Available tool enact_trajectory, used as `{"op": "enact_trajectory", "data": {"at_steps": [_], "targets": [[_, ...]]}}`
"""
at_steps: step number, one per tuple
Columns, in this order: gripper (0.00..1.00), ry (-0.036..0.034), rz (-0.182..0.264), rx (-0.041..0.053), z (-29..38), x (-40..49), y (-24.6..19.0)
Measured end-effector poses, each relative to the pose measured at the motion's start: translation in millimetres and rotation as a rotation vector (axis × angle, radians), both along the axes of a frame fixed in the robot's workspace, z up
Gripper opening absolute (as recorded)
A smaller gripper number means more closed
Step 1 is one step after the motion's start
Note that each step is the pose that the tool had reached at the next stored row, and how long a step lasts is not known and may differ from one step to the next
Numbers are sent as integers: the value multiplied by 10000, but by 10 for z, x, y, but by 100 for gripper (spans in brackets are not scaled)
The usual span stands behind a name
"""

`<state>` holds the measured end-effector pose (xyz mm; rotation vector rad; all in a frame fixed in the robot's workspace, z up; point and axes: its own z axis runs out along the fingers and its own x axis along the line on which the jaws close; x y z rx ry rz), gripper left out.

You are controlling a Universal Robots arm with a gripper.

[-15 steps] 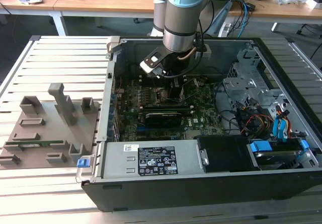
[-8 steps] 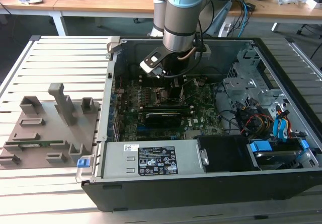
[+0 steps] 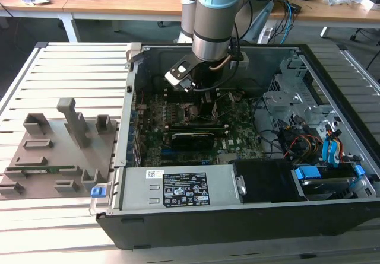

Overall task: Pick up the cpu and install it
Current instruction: 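Place the cpu into insertion slot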

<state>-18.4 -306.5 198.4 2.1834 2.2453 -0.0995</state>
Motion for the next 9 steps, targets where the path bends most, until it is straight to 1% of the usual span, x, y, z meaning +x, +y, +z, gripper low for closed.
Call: {"op": "enact_trajectory", "data": {"at_steps": [1,3,4,9], "targets": [[55,0,-10,11,0,0,0],[55,-1,-58,82,0,0,0],[55,-1,-61,96,-1,0,0],[55,0,-61,111,-4,0,-1]]}}
